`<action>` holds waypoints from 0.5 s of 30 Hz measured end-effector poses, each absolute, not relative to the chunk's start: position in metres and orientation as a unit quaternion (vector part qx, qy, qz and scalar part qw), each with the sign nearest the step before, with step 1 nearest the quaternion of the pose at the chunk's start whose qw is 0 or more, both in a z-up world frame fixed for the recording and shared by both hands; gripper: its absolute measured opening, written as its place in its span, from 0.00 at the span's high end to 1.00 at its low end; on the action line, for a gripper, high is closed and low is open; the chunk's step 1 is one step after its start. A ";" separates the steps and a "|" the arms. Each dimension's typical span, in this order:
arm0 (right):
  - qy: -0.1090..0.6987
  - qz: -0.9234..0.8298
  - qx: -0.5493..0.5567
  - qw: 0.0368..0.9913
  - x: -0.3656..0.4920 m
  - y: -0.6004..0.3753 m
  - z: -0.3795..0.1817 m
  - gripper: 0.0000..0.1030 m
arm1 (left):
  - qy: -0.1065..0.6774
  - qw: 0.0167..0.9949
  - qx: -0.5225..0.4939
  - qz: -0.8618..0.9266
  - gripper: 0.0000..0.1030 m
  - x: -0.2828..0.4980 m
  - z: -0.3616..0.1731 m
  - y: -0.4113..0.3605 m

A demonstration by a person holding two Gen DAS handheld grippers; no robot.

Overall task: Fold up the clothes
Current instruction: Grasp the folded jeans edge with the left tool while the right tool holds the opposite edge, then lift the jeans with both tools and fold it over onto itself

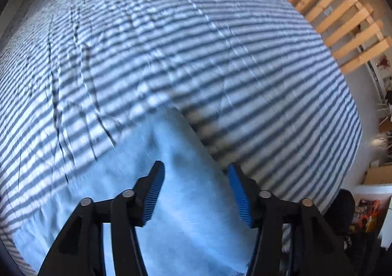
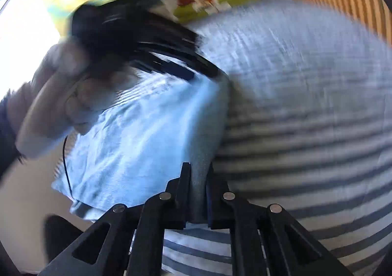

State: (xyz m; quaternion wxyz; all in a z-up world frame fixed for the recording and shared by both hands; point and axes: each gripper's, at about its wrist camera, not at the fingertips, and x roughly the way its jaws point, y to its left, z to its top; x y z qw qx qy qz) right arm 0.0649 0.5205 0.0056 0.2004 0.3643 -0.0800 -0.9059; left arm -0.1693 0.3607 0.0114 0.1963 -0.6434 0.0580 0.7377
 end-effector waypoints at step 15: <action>0.043 -0.925 0.320 0.202 0.086 0.441 0.026 0.91 | 0.238 0.096 -0.658 0.708 0.80 -0.164 0.000 0.383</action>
